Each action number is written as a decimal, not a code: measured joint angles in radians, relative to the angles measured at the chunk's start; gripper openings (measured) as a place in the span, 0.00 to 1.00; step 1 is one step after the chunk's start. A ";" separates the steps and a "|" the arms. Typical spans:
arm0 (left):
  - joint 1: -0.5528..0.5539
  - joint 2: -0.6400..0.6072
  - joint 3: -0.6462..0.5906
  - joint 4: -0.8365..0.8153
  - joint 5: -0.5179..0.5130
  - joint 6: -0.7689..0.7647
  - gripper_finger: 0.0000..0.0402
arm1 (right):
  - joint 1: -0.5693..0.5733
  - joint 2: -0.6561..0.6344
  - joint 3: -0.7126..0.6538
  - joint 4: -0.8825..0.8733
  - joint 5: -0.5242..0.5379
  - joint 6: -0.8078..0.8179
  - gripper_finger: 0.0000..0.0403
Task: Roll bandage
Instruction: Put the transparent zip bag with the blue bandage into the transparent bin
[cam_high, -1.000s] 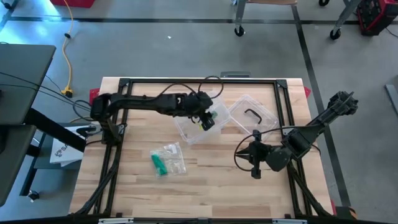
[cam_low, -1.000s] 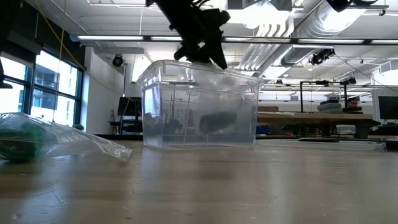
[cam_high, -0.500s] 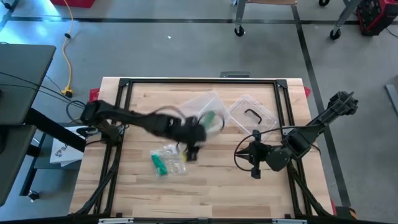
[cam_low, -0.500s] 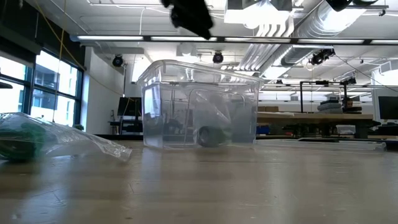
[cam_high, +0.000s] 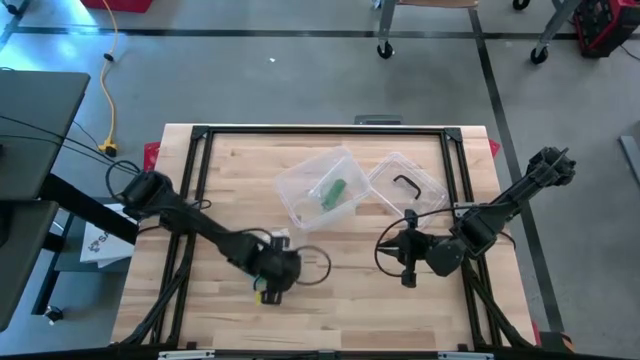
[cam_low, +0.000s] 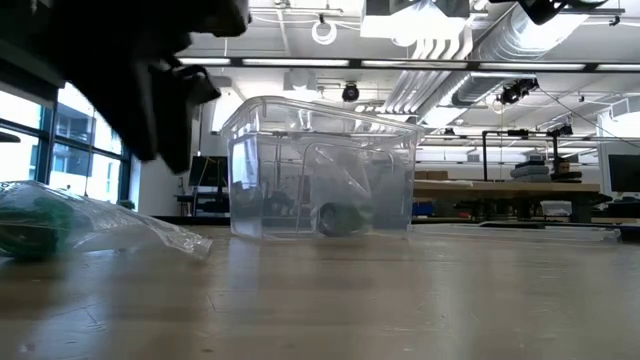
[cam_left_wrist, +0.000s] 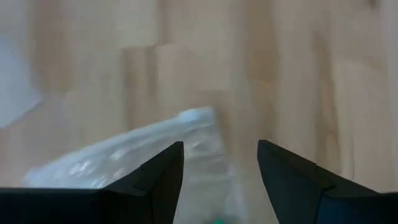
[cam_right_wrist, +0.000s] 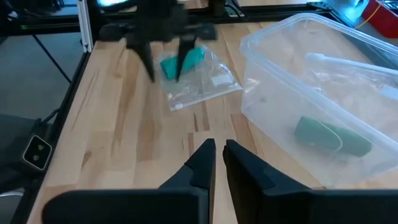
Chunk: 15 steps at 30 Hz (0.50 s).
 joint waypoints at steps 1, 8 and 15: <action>-0.014 0.000 -0.033 0.054 0.000 0.045 0.50 | 0.000 0.000 0.000 0.003 0.000 0.000 0.07; -0.066 0.007 -0.120 0.225 -0.143 0.258 0.50 | 0.000 0.000 0.000 0.003 0.000 0.000 0.07; -0.088 0.091 -0.120 0.211 -0.189 0.338 0.50 | 0.000 0.000 0.000 0.023 0.000 0.000 0.07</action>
